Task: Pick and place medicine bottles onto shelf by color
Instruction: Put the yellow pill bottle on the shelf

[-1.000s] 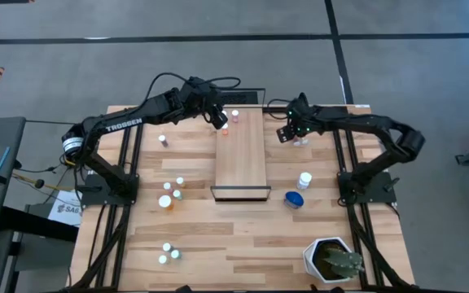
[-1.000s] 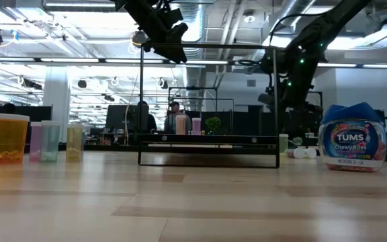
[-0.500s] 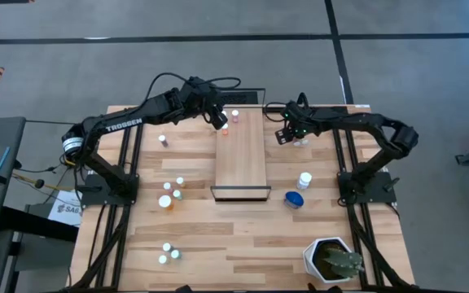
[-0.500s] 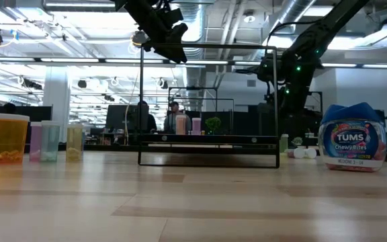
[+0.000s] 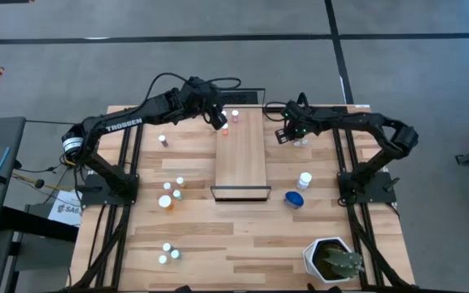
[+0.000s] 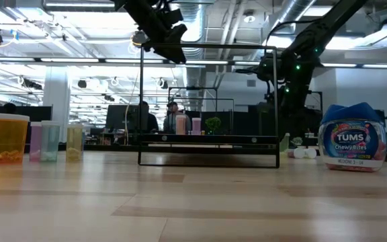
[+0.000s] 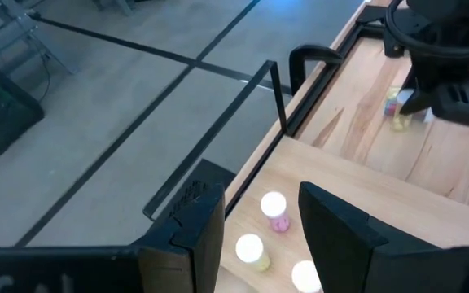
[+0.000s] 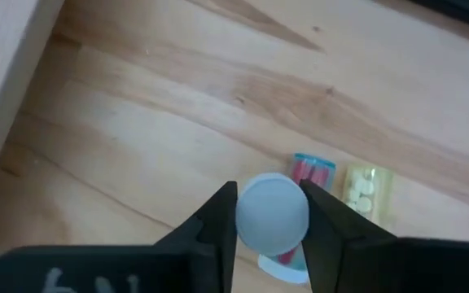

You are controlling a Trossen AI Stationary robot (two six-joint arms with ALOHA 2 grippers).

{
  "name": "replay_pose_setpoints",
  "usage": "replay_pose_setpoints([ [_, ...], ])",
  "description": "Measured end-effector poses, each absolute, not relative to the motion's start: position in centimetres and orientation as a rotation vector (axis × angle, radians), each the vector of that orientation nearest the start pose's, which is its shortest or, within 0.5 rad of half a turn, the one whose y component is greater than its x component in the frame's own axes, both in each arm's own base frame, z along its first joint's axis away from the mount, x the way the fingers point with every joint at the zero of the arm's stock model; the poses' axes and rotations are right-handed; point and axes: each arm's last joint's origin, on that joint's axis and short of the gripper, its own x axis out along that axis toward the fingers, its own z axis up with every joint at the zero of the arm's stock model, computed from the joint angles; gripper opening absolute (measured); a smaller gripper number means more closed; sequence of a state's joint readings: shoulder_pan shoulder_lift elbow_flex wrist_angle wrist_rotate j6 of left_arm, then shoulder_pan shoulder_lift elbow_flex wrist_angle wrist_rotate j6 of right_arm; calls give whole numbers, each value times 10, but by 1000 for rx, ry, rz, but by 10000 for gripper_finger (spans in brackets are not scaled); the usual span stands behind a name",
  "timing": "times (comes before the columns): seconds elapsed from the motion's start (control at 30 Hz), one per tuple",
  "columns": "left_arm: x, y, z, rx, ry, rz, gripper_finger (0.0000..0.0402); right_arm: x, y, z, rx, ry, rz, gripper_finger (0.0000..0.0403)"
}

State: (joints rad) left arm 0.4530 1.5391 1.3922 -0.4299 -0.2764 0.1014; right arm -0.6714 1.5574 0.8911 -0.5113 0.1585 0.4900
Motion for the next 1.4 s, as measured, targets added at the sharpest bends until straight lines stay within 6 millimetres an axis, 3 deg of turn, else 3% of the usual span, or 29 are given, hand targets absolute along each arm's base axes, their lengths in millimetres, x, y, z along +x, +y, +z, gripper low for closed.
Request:
replay_pose_setpoints([
  [0.2,302,157,335,39,674,704,148,237,-176,201,669,969,-960,145],
  [0.5,298,157,331,34,724,774,148,272,-168,254,570,831,-847,134],
  [0.7,296,156,329,14,750,780,148,285,-168,271,521,719,-827,136],
  [1.1,294,155,327,-8,773,787,148,291,-172,282,484,607,-869,136],
  [1.2,294,155,326,-8,775,787,148,301,-177,279,482,576,-863,136],
  [1.4,292,155,324,-18,802,806,148,328,-198,258,450,776,-868,136],
])
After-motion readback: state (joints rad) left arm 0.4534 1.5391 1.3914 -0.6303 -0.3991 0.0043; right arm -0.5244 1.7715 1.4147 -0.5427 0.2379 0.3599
